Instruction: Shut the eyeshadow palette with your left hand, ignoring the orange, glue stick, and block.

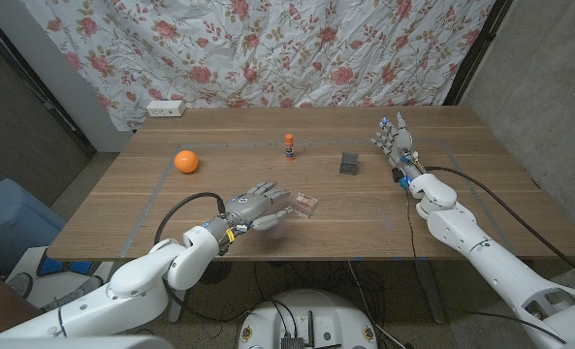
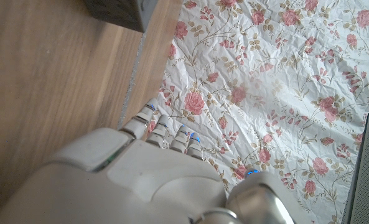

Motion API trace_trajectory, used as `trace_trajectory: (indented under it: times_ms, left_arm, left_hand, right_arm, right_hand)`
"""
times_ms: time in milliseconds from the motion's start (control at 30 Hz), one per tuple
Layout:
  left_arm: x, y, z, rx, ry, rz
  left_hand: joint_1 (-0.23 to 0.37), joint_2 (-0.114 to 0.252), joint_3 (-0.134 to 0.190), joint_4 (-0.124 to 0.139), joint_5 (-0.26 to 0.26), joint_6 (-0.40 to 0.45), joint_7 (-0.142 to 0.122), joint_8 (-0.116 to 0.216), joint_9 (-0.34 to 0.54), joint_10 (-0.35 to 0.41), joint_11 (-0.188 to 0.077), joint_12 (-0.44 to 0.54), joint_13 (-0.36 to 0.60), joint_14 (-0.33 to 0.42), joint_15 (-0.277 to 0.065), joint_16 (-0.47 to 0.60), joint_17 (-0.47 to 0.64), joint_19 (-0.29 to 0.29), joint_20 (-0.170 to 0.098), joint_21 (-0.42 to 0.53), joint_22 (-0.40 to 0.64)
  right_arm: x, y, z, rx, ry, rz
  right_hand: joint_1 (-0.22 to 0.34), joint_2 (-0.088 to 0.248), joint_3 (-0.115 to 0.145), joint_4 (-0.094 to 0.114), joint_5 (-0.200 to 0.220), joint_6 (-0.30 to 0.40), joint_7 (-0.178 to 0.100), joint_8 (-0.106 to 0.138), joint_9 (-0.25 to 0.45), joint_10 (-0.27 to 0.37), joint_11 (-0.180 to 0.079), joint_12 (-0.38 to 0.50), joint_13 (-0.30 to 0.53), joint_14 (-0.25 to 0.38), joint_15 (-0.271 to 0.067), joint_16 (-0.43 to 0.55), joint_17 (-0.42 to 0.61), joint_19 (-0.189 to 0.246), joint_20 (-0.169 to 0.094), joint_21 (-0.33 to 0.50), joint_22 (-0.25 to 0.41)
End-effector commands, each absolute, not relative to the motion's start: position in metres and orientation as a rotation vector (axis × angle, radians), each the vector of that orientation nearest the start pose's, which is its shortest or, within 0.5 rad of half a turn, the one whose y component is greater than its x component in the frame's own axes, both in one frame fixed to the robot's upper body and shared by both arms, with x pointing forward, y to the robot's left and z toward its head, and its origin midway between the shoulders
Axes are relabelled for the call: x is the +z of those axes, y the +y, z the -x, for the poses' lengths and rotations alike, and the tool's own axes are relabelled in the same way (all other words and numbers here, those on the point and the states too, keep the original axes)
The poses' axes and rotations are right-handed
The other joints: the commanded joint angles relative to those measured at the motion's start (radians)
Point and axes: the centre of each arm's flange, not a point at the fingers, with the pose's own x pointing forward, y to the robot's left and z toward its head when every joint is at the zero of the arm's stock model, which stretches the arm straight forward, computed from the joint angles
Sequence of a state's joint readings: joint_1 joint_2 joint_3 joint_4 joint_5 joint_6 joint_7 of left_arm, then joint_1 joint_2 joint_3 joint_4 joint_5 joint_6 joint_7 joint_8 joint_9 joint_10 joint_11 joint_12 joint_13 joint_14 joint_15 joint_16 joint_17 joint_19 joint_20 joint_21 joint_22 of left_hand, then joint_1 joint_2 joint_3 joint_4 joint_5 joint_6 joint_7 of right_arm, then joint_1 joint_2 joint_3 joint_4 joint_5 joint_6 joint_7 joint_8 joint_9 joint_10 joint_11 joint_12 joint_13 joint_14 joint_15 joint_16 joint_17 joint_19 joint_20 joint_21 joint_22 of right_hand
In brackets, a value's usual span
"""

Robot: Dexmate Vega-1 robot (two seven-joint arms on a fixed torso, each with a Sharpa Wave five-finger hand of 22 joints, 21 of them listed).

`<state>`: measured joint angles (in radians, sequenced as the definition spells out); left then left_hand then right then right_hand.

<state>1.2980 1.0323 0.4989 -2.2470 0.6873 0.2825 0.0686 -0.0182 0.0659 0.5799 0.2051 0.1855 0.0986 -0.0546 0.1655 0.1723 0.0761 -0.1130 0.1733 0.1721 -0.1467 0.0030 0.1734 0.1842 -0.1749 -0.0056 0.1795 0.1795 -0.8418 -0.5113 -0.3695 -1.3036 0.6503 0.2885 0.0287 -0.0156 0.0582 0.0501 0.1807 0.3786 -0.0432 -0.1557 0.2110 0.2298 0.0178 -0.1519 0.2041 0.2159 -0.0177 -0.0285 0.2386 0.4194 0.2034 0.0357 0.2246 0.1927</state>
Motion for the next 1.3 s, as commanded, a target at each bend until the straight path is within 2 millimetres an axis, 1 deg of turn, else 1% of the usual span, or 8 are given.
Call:
trace_trajectory:
  times_ms: [33,300,433,1300]
  left_arm:
    - [-0.115,0.183,-0.465,-0.194,-0.717,-1.612]
    - [-0.119,0.177,-0.467,-0.196,-0.743,-1.642]
    - [-0.121,0.175,-0.467,-0.190,-0.753,-1.653]
    - [-0.128,0.158,-0.483,-0.211,-0.760,-1.701]
  left_hand:
    - [-0.011,0.100,-0.011,0.000,0.004,-0.021,-0.006,0.001,0.003,-0.018,-0.003,-0.001,0.002,-0.020,-0.002,0.002,0.004,-0.144,-0.005,0.002,0.003]
    - [-0.012,0.103,-0.019,0.001,0.005,-0.024,-0.012,0.004,0.003,-0.020,-0.007,0.002,0.002,-0.028,-0.006,0.004,0.004,-0.155,-0.005,0.002,0.004]
    - [-0.012,0.104,-0.023,0.002,0.005,-0.029,-0.014,0.004,0.003,-0.023,-0.006,0.003,0.002,-0.032,-0.006,0.004,0.004,-0.160,-0.007,0.003,0.004]
    - [-0.012,0.109,-0.044,0.002,0.006,-0.046,-0.011,0.006,0.003,-0.039,-0.003,0.005,0.002,-0.052,-0.006,0.007,0.004,-0.179,-0.004,0.006,0.005]
  right_arm:
    - [-0.027,-0.290,-0.652,0.206,-0.593,-0.042]
    - [-0.027,-0.290,-0.652,0.206,-0.593,-0.041]
    - [-0.027,-0.290,-0.652,0.206,-0.593,-0.041]
    - [-0.027,-0.290,-0.652,0.206,-0.593,-0.042]
  right_hand:
    - [0.000,0.099,-0.001,0.005,0.003,0.000,-0.008,0.005,0.005,0.002,-0.003,0.005,0.002,-0.004,-0.120,0.002,0.004,0.004,0.000,0.006,0.003]
    - [0.000,0.099,-0.001,0.005,0.003,0.000,-0.008,0.005,0.005,0.001,-0.007,0.005,0.002,-0.003,-0.118,0.003,0.004,0.004,0.000,0.006,0.003]
    - [0.000,0.099,-0.001,0.005,0.003,0.000,-0.008,0.005,0.005,0.003,-0.003,0.006,0.002,-0.003,-0.119,0.003,0.005,0.004,-0.001,0.006,0.003]
    - [0.000,0.098,-0.001,0.005,0.003,-0.001,-0.008,0.005,0.005,0.002,-0.004,0.005,0.002,-0.003,-0.118,0.003,0.005,0.004,-0.001,0.006,0.003]
